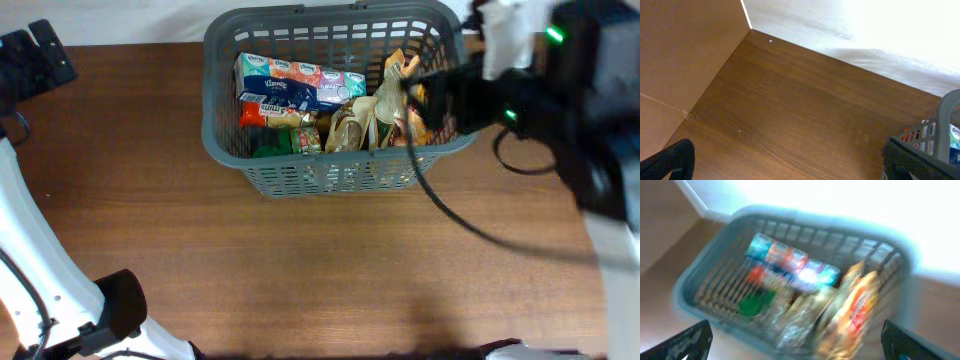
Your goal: Pack container
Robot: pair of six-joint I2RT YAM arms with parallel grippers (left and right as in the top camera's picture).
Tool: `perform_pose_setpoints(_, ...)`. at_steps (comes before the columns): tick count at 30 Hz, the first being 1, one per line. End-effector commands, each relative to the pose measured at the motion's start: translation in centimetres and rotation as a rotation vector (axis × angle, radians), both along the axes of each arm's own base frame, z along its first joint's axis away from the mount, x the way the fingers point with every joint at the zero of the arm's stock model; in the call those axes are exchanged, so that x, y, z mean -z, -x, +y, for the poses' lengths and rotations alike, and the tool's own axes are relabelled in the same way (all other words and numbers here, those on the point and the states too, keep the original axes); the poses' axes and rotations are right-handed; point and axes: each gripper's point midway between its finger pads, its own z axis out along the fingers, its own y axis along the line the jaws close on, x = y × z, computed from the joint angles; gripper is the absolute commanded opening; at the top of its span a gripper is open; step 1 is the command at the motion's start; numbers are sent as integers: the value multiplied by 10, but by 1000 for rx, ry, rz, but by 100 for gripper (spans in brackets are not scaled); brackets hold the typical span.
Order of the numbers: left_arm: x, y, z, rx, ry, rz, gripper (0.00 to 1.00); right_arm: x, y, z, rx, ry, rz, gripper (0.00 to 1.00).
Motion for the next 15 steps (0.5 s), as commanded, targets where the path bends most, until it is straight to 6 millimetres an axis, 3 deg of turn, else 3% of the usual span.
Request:
perform_pose_setpoints(1,-6,4,0,-7,5,-20,99,-50,32,-69,274,123,-307,99)
perform_pose_setpoints(4,-6,4,0,-7,5,-20,99,-66,59,-98,387,86,-487,99)
perform_pose_setpoints(7,-6,4,0,-7,5,-20,99,-60,99,-119,460,50,-649,99)
perform_pose_setpoints(11,-6,4,0,-7,5,-20,99,-16,139,-135,528,41,-755,99)
perform_pose_setpoints(15,-6,4,0,-7,5,-20,99,56,148,-150,595,78,-717,99)
